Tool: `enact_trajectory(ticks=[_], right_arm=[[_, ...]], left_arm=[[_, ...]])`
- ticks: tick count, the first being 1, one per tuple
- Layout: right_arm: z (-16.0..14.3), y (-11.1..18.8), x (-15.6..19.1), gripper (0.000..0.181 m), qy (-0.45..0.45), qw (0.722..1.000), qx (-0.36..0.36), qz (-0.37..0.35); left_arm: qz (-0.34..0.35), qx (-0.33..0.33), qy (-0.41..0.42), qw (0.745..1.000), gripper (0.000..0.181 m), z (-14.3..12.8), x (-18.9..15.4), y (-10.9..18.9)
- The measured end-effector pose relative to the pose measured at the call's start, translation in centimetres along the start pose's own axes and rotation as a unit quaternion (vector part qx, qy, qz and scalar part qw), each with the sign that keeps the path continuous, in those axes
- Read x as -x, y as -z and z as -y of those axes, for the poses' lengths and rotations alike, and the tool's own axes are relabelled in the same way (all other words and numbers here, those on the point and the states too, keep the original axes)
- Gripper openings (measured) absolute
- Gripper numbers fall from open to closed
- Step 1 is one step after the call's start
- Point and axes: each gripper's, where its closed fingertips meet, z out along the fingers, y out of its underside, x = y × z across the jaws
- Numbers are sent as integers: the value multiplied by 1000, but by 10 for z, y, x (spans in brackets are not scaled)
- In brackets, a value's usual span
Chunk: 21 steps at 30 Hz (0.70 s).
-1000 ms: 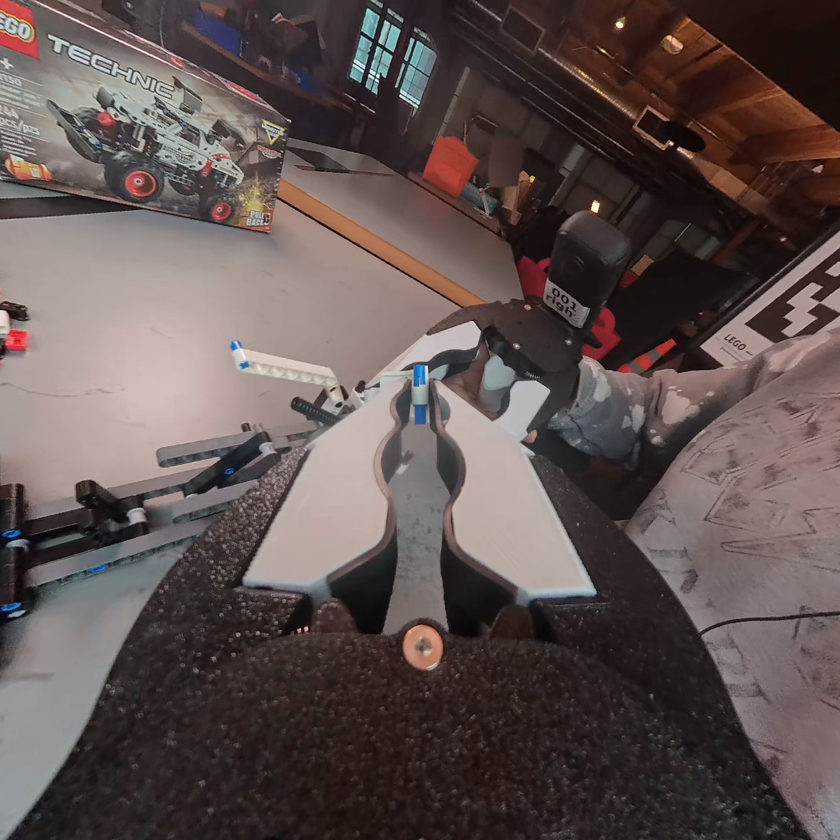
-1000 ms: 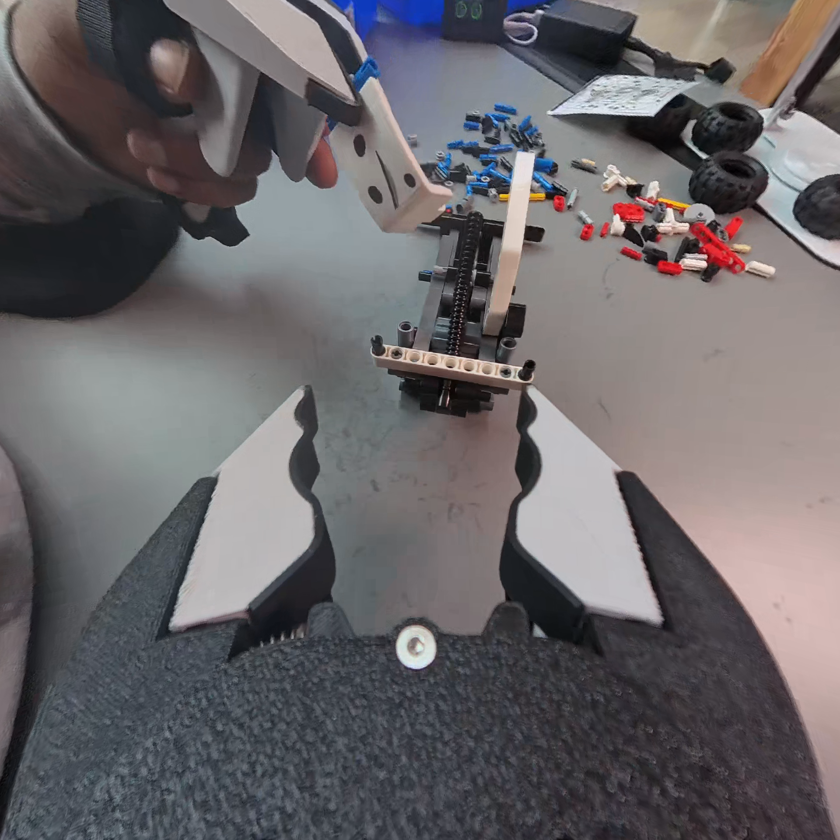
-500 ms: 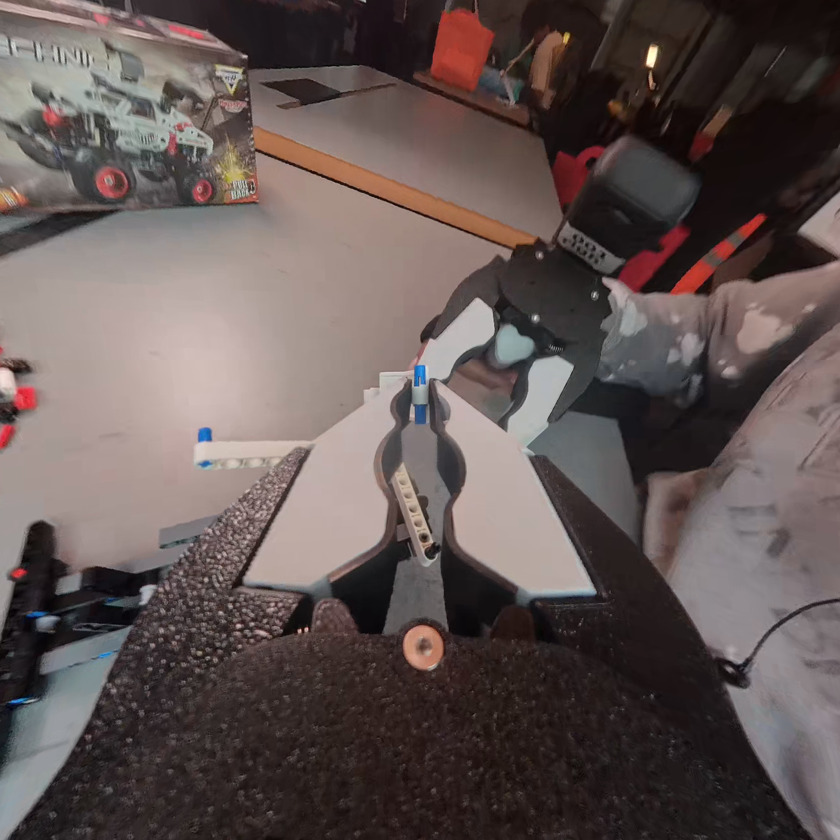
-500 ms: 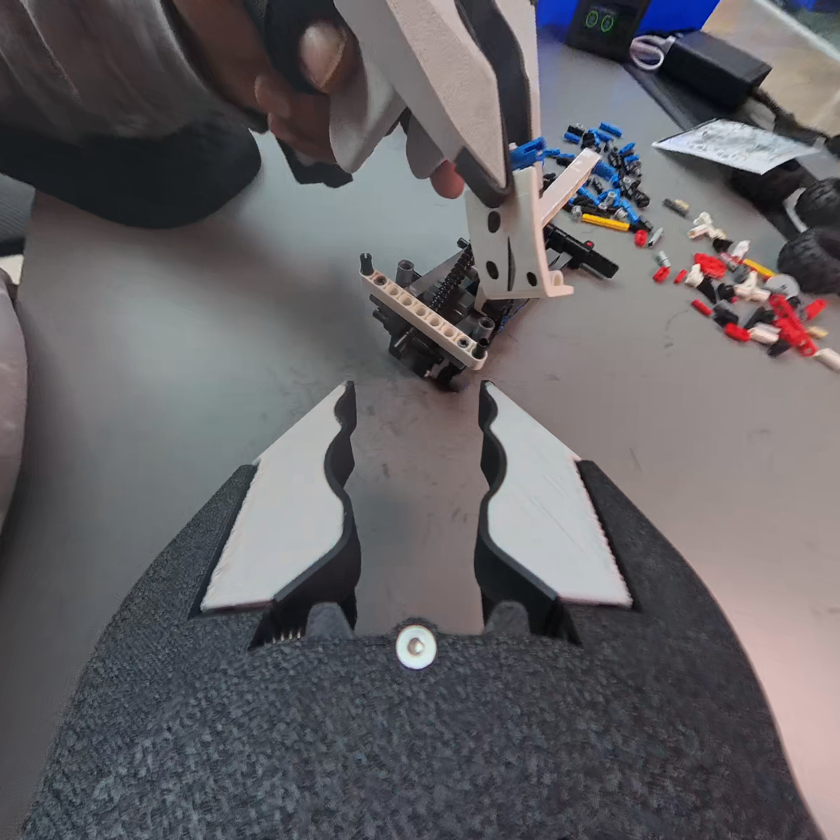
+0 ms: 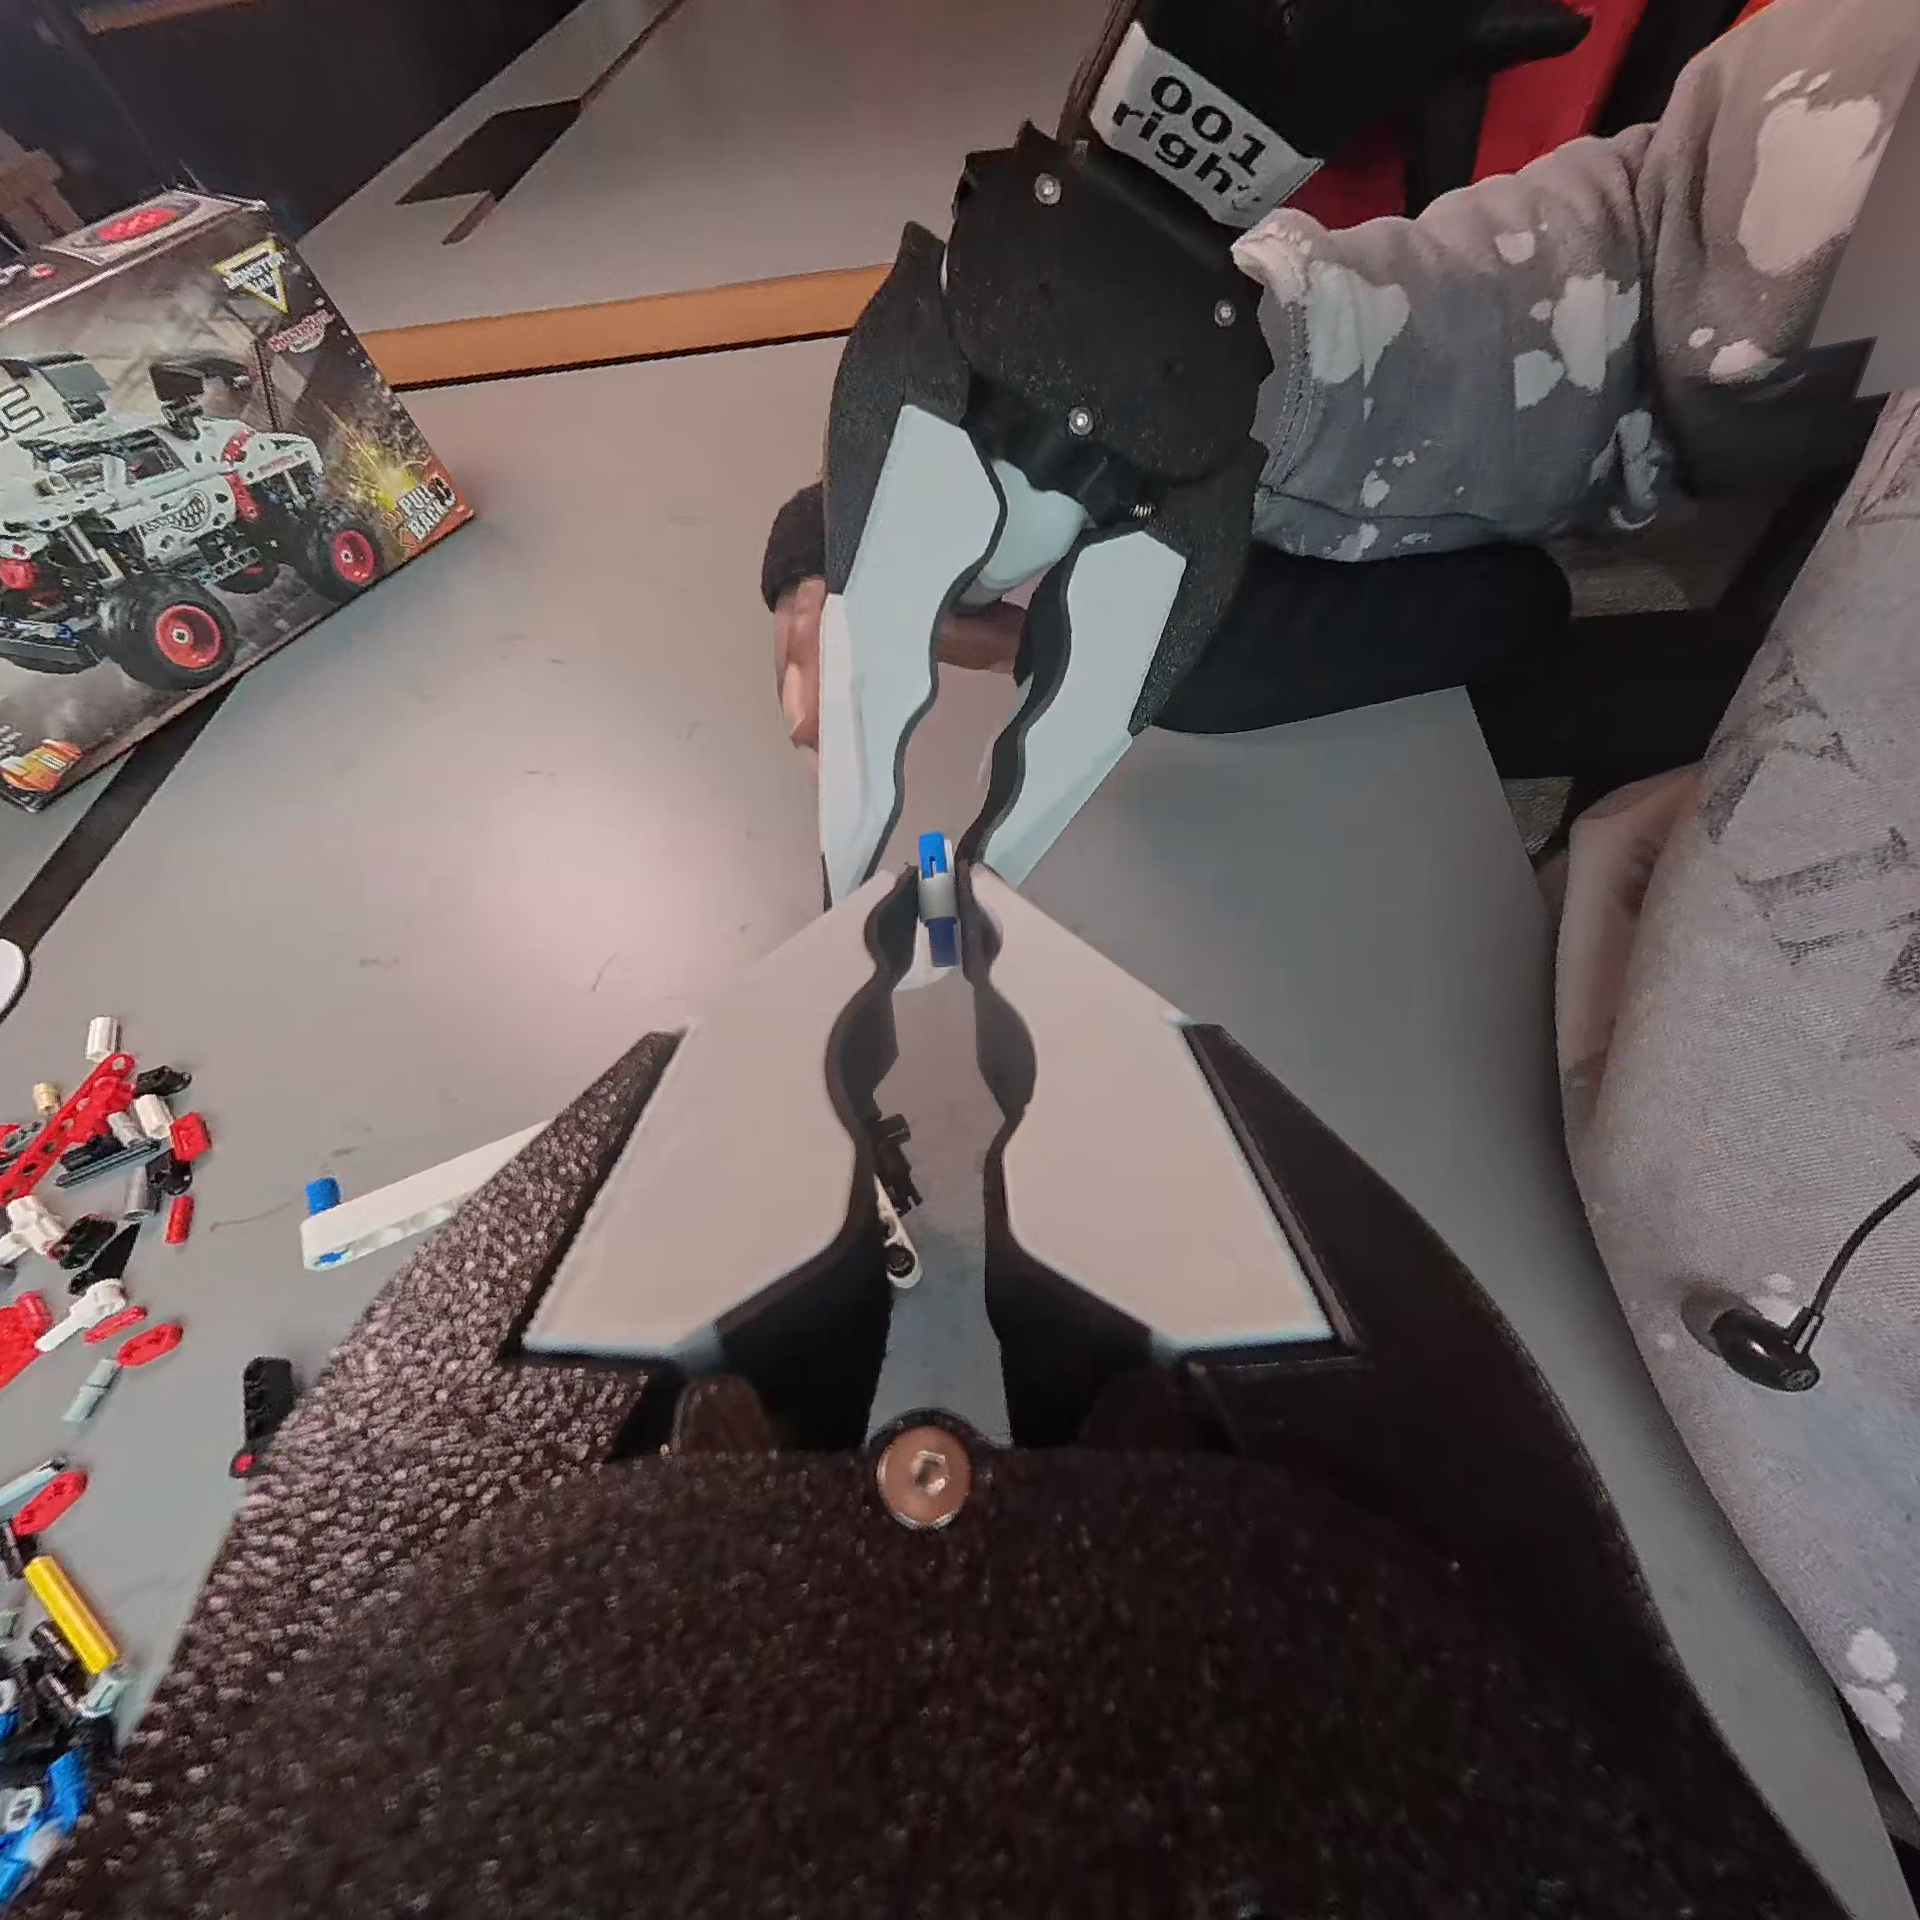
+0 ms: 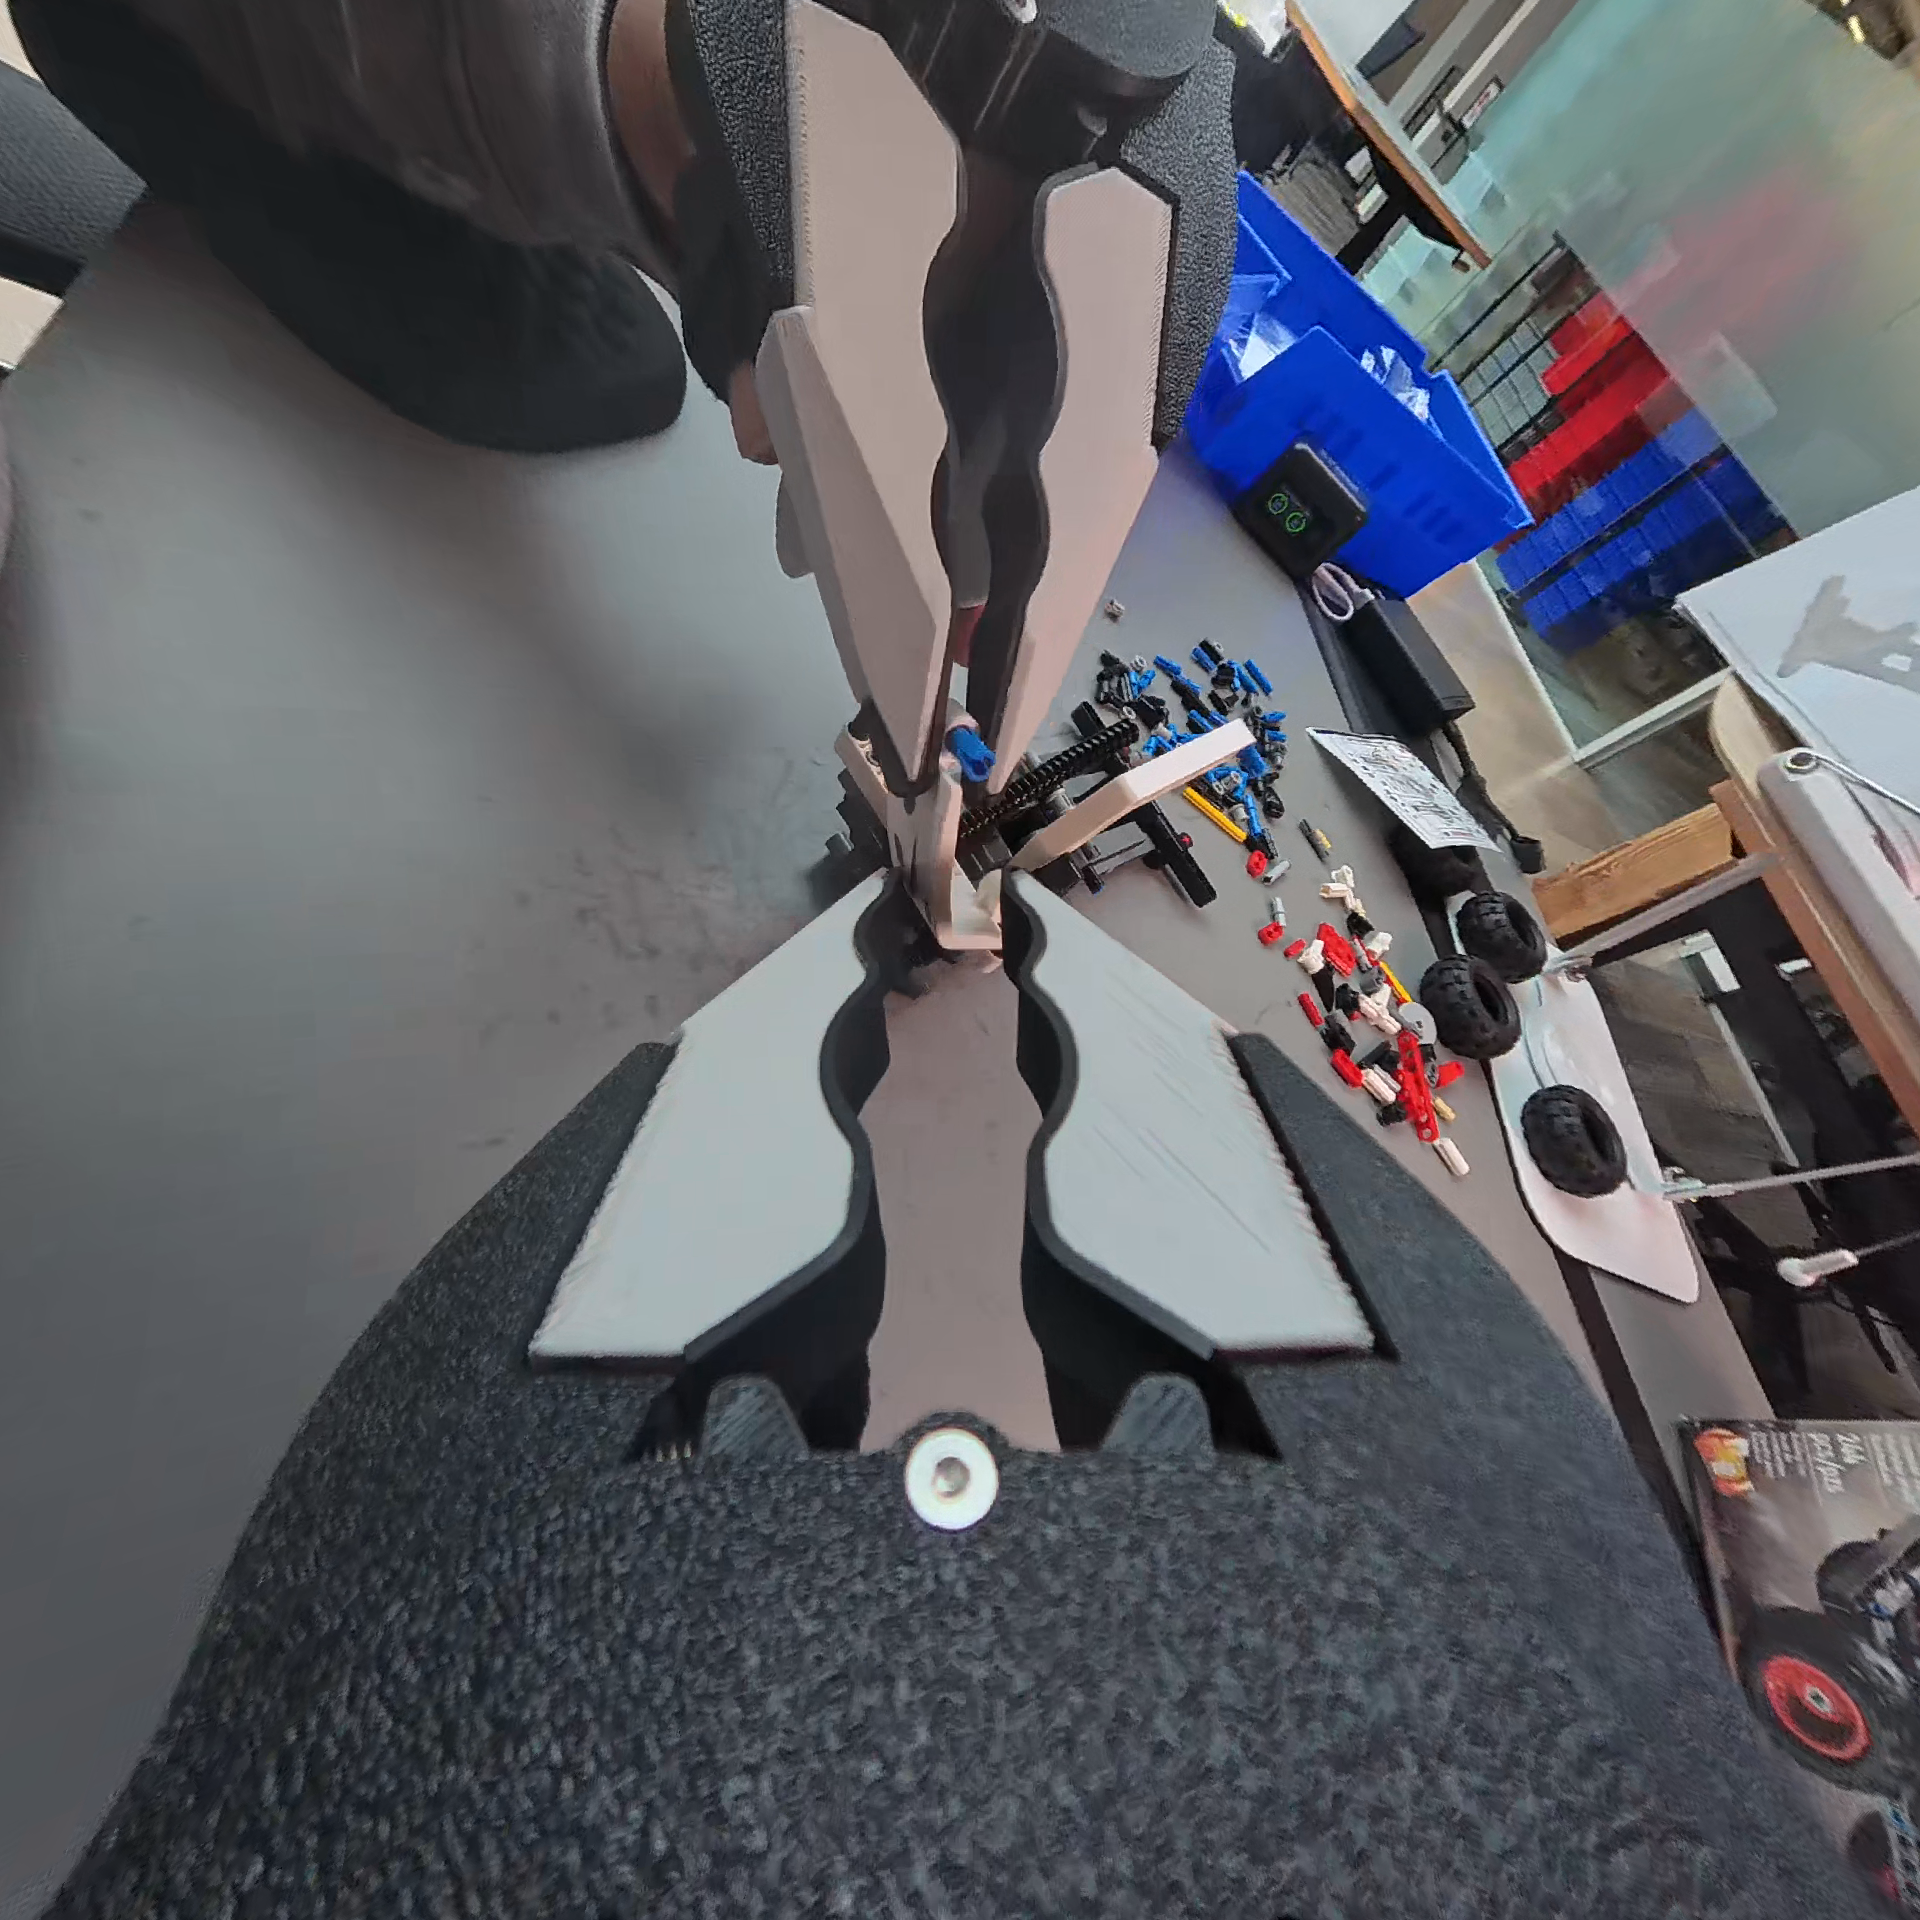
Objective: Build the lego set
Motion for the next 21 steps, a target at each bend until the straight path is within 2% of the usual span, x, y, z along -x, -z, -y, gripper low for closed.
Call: enact_trajectory(ticks=[3, 5, 8, 12, 15, 21], right_arm=[[-1, -4, 2, 17, -16, 999, -10, 29], [-6, -6, 1, 19, 11, 1000, 7, 25], [-8, -10, 5, 7, 35, 999, 12, 25], [-12, -16, 8, 3, 51, 999, -7, 9], [-20, -12, 9, 3, 60, 998, -26, 6], [-25, -9, 23, 3, 95, 994, -35, 39]], left_arm=[[-6, -3, 31, 999, 8, -3, 2, 1], [0, 8, 41, 999, 8, -9, 4, 0], [2, 4, 62, 998, 8, -10, 7, -1], [-4, 0, 70, 998, 13, -16, 7, -2], [3, 35, 83, 996, 32, -32, 13, 5], [47, 105, 59, 992, 35, -66, 19, 8]])
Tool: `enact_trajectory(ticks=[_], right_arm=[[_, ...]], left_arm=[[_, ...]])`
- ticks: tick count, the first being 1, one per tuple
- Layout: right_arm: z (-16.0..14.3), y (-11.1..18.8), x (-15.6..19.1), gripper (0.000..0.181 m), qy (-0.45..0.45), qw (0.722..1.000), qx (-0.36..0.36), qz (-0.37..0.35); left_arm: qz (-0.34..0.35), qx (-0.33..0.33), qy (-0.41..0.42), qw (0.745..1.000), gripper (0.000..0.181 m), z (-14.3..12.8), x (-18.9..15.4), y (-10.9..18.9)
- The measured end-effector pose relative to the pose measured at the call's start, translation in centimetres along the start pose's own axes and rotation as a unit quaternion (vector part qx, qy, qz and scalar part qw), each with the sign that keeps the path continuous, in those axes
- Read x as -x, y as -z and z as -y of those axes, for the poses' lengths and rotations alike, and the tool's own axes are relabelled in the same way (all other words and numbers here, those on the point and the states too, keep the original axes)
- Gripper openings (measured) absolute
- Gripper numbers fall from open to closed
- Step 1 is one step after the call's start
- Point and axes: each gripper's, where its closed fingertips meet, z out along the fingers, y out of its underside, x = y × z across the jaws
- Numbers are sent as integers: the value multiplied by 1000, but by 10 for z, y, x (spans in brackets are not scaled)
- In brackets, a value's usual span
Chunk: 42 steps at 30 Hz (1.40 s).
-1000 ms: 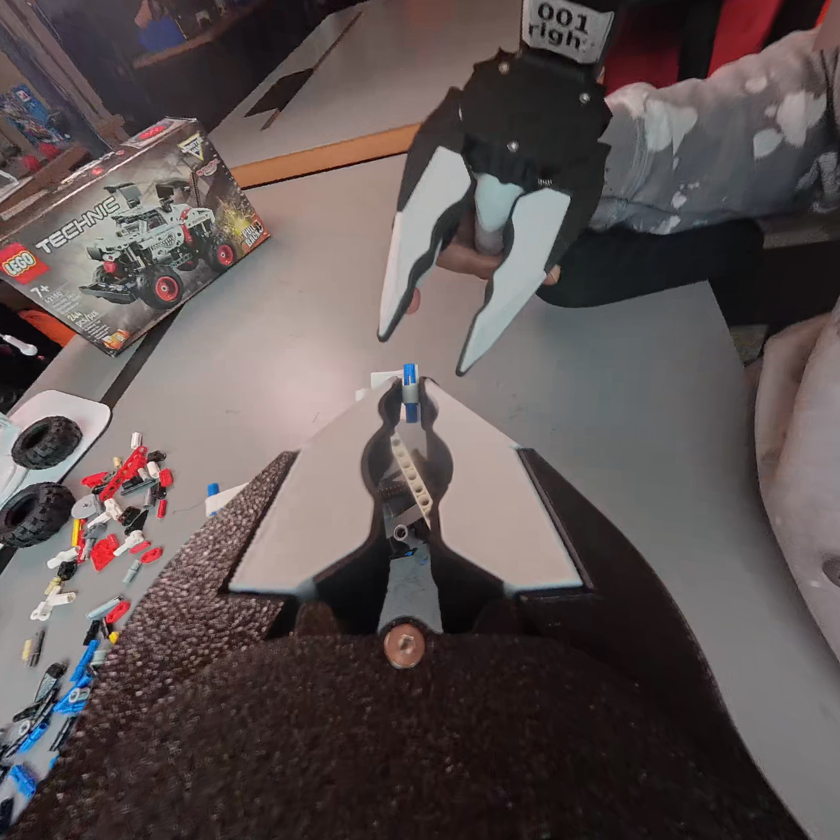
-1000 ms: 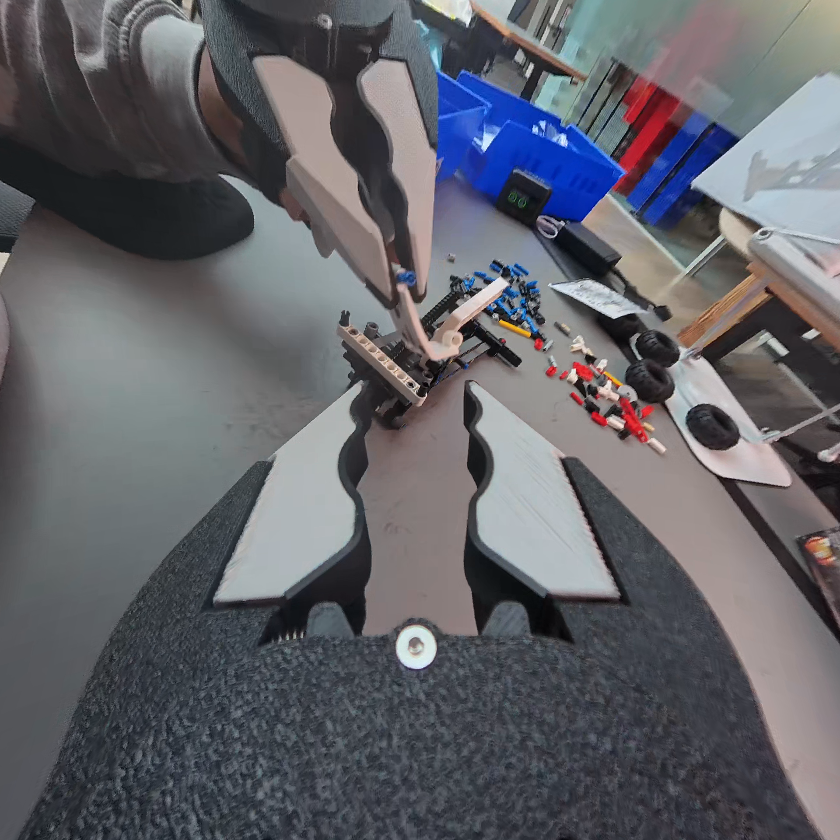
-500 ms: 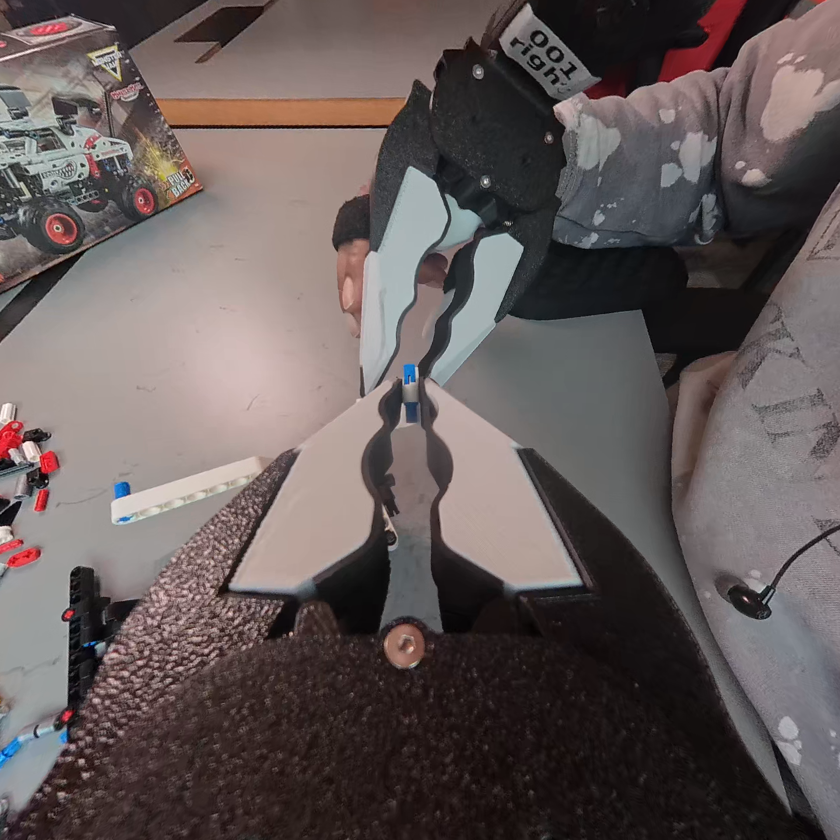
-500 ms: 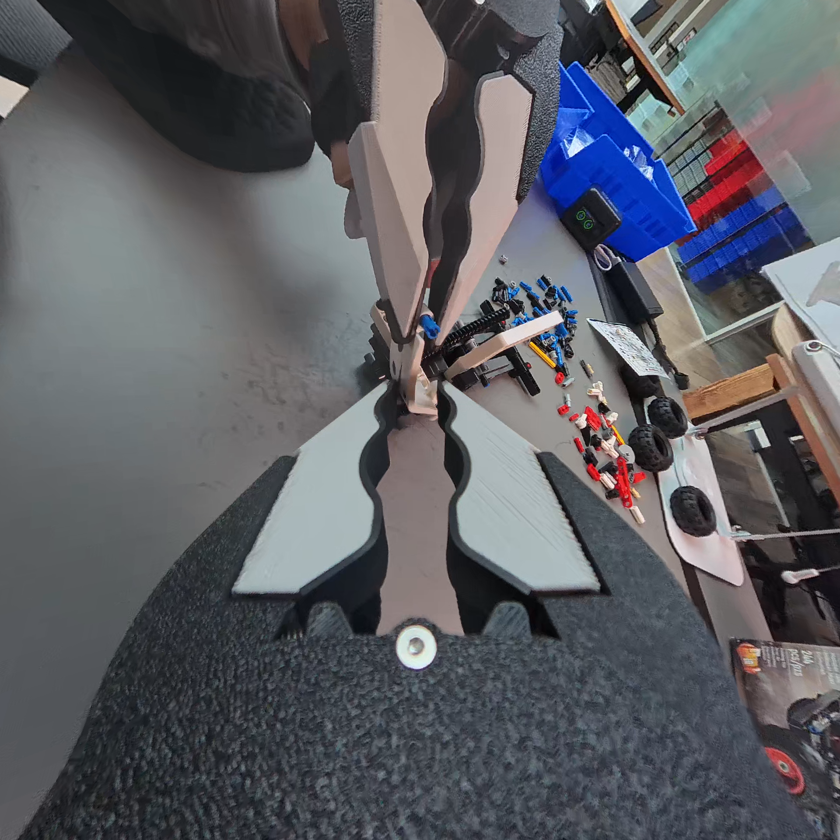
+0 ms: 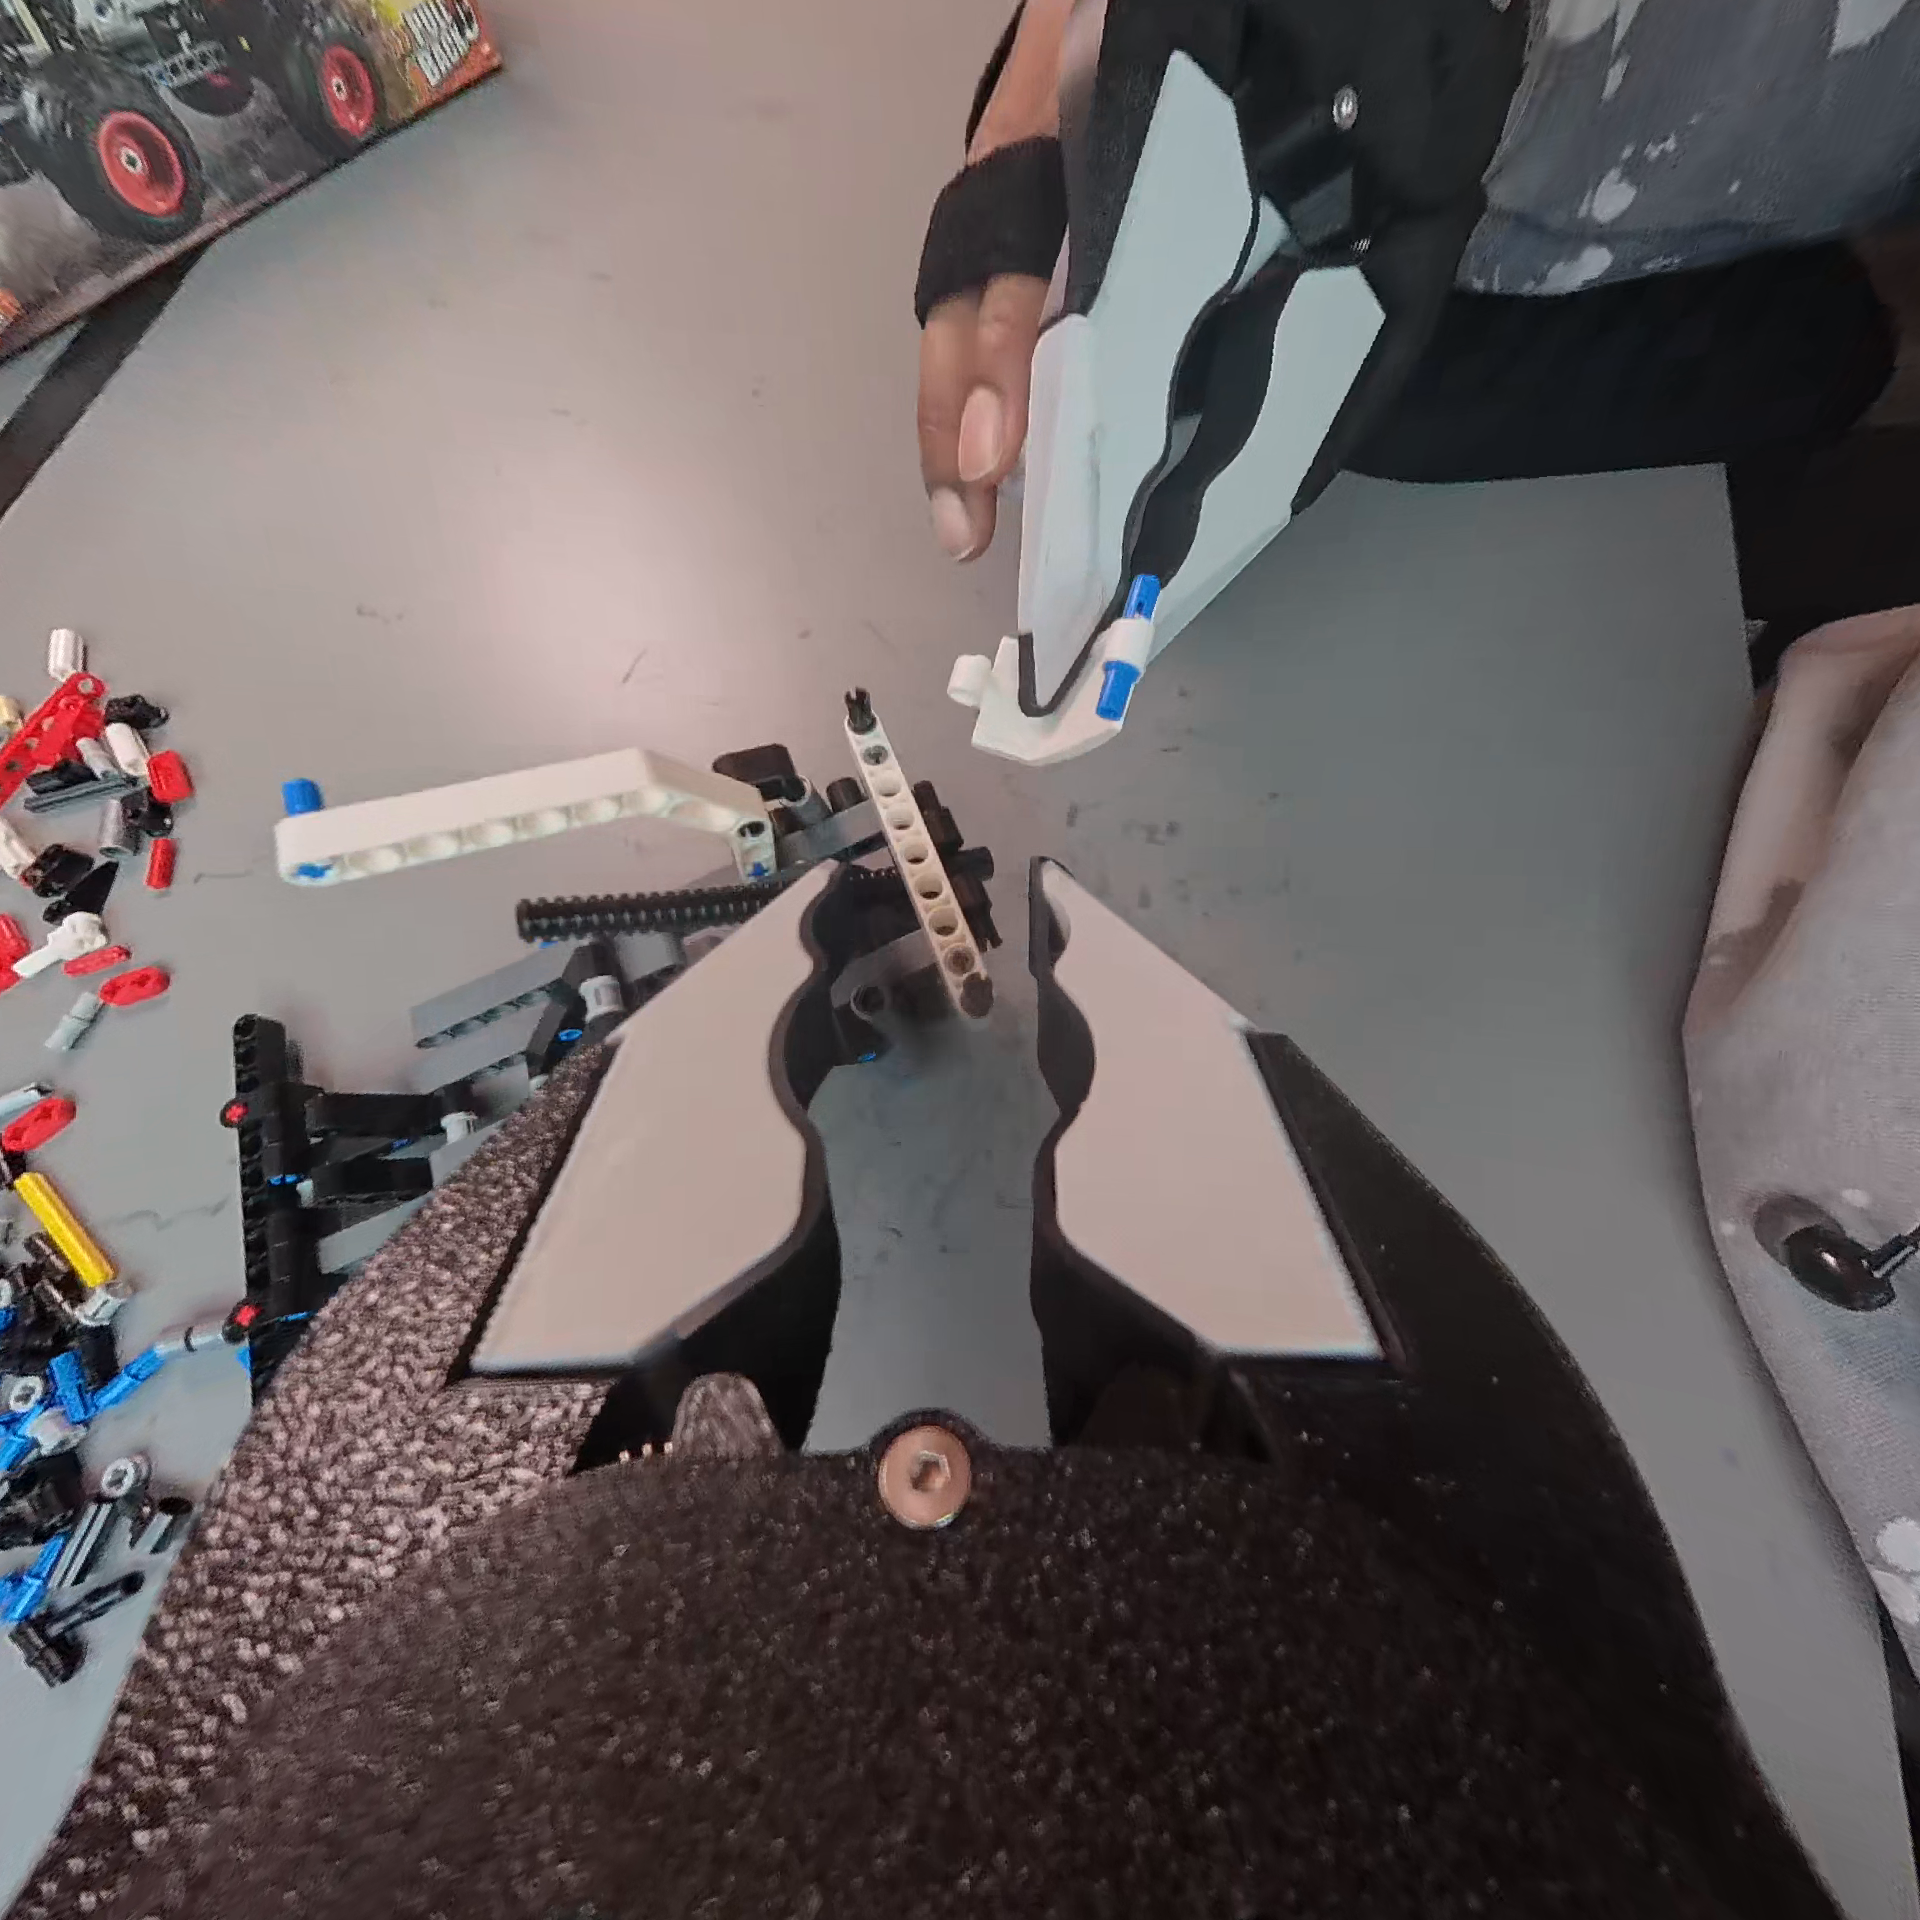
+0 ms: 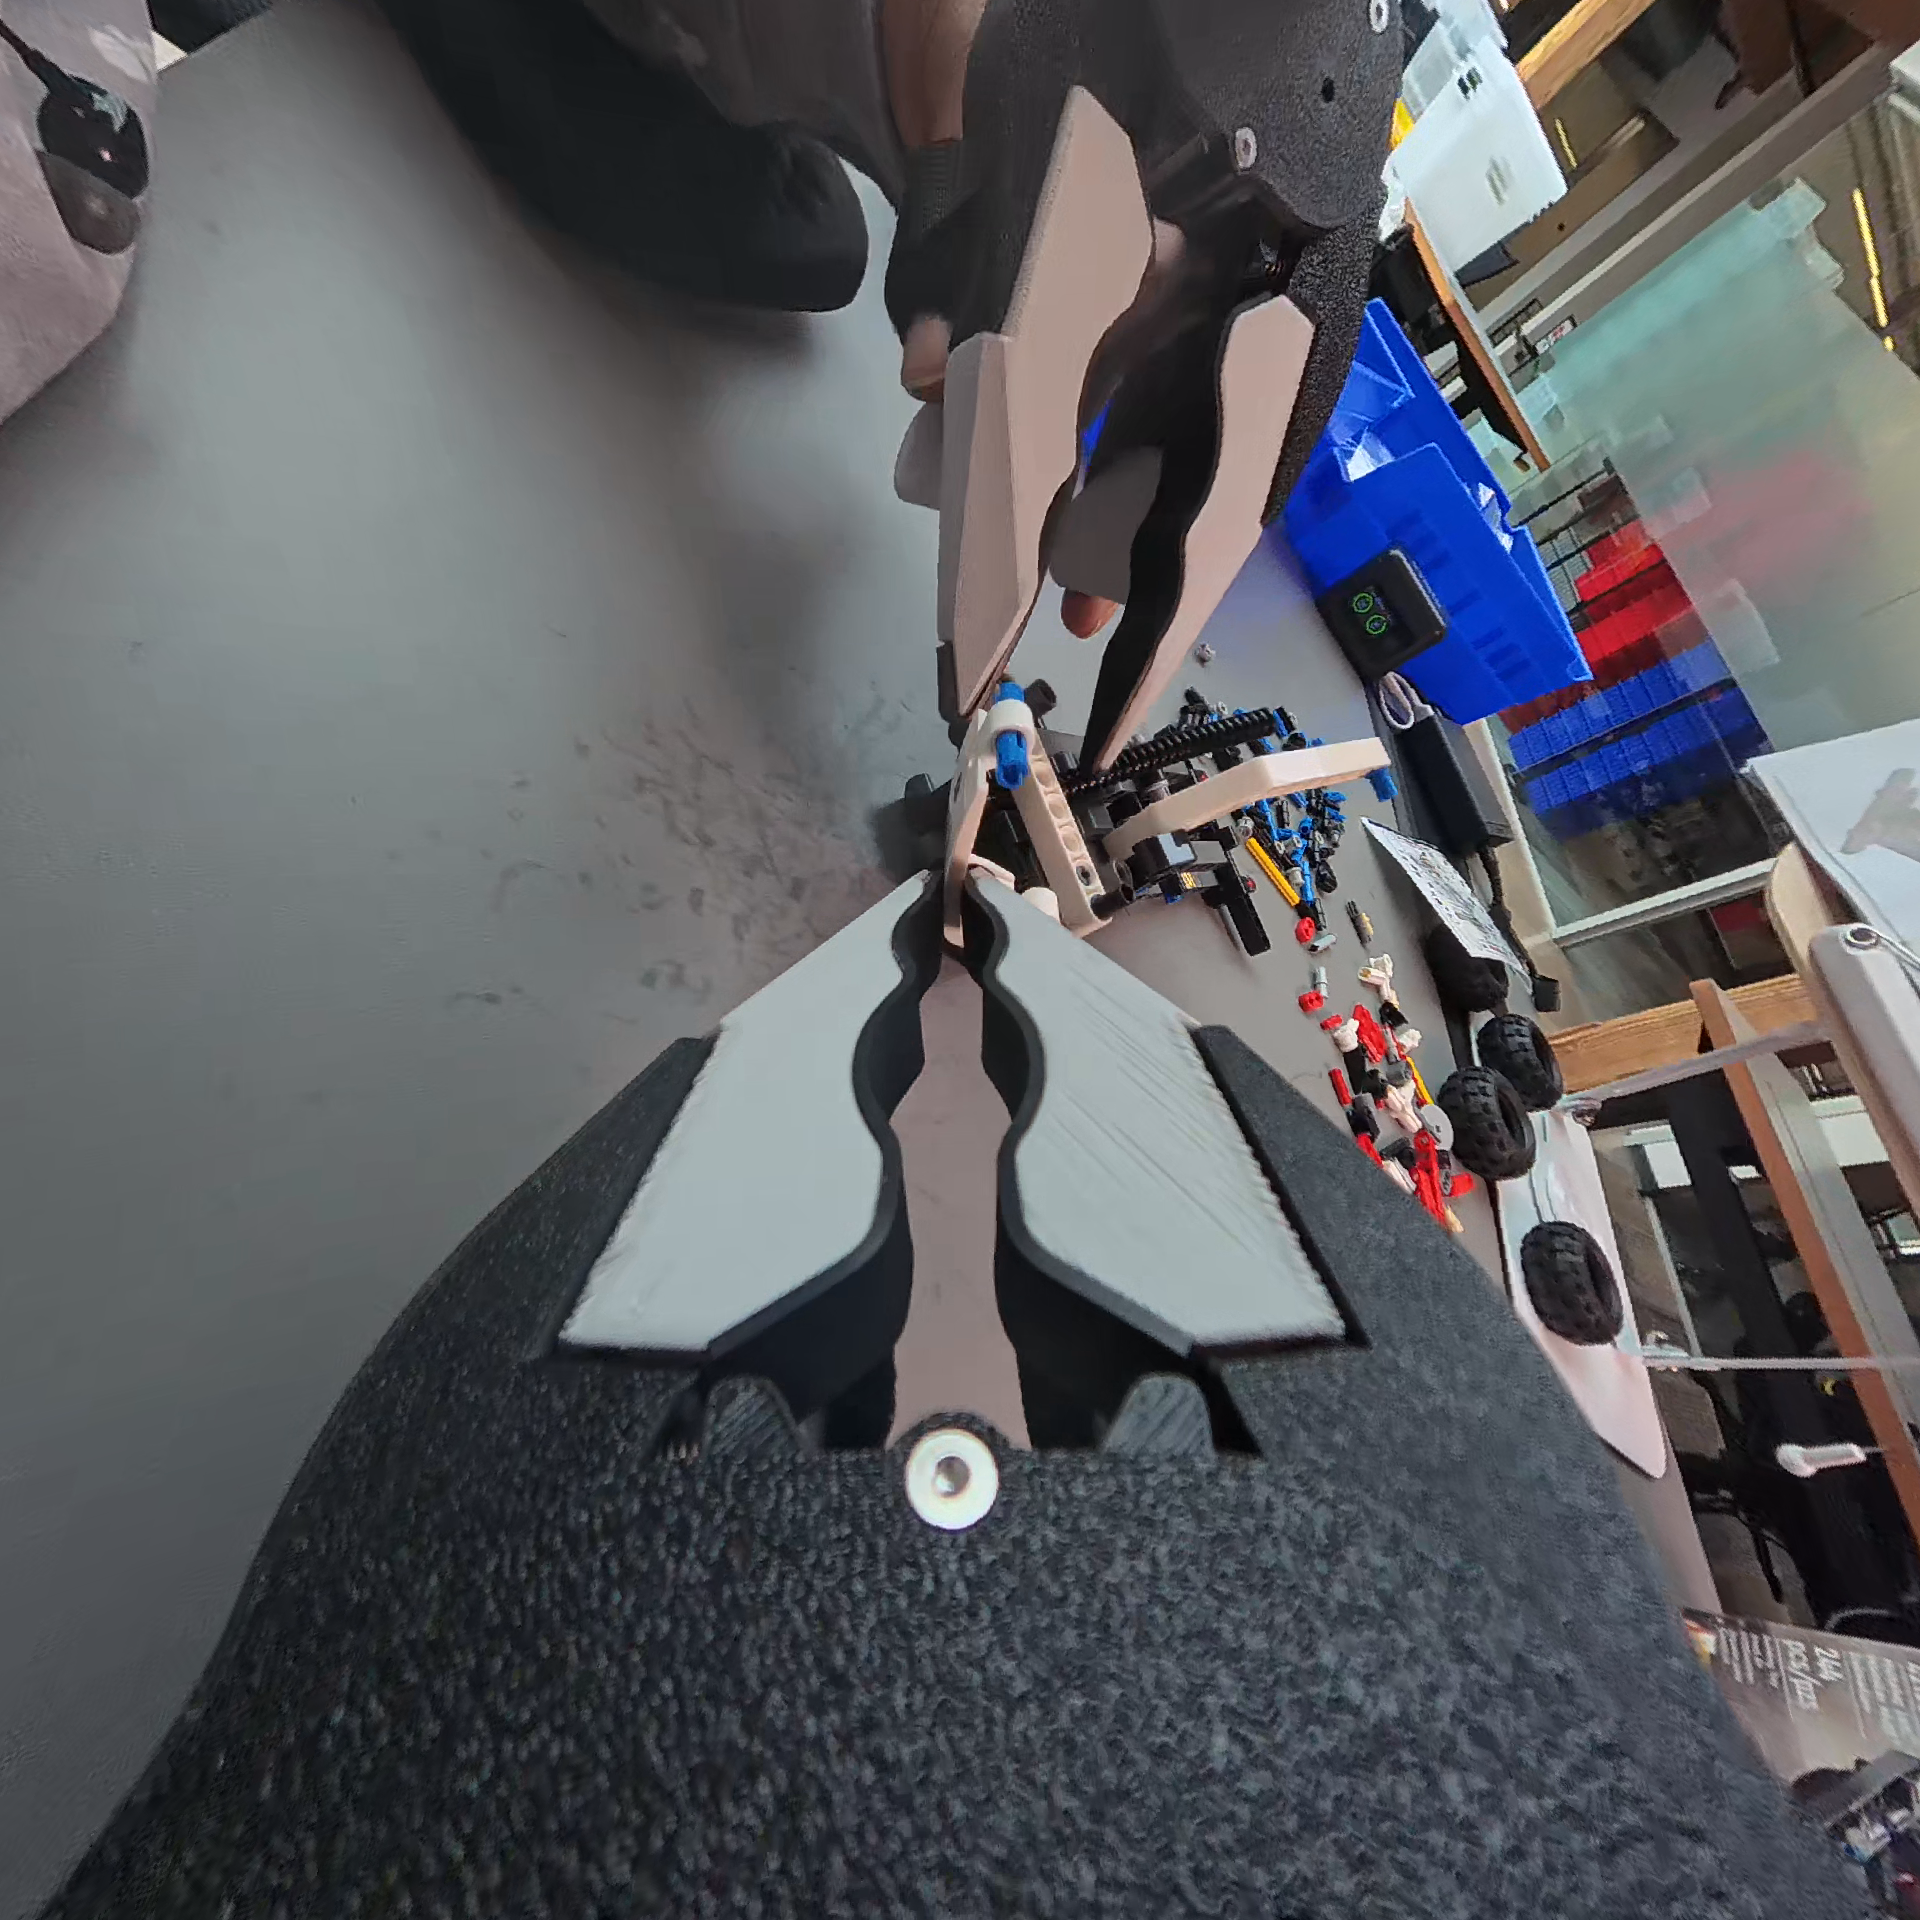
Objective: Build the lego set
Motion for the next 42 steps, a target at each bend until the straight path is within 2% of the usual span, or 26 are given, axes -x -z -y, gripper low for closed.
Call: enact_trajectory(ticks=[4, 8, 12, 14, 20, 23, 27, 32, 35, 39, 42], right_arm=[[-1, -7, 1, 2, 22, 1000, -1, 14], [7, -9, 2, 2, 12, 999, -21, 21], [16, -10, 11, 2, 7, 999, -31, 33], [20, -12, 14, 3, 2, 999, -36, 39], [39, -16, 21, 2, -13, 998, -50, 46], [44, -18, 25, 3, -26, 997, -50, 53], [43, -31, 30, 3, -35, 997, -36, 60], [30, -33, 22, 2, -42, 998, -18, 49], [28, -29, 19, 3, -49, 998, -15, 42], [30, -28, 18, 2, -61, 997, -21, 37], [37, -28, 20, 3, -70, 996, -33, 39]], left_arm=[[19, 4, -34, 999, 19, -1, 6, -3], [-21, 11, -104, 994, 11, -9, 2, 5], [-102, 1, -151, 983, 8, -19, -5, 19], [-124, 4, -149, 981, 8, -23, -1, 25], [-102, -34, -113, 988, 16, -11, 5, 40], [-72, -21, -112, 991, 21, -20, 8, 44], [-53, -8, -80, 995, 37, -31, 15, 32], [-48, -11, -77, 996, 12, -24, 10, 27], [-44, -12, -81, 996, 14, -22, 6, 24], [-59, -50, -79, 994, 21, -6, -2, 35], [-94, -68, -103, 988, 24, 1, -23, 43]])
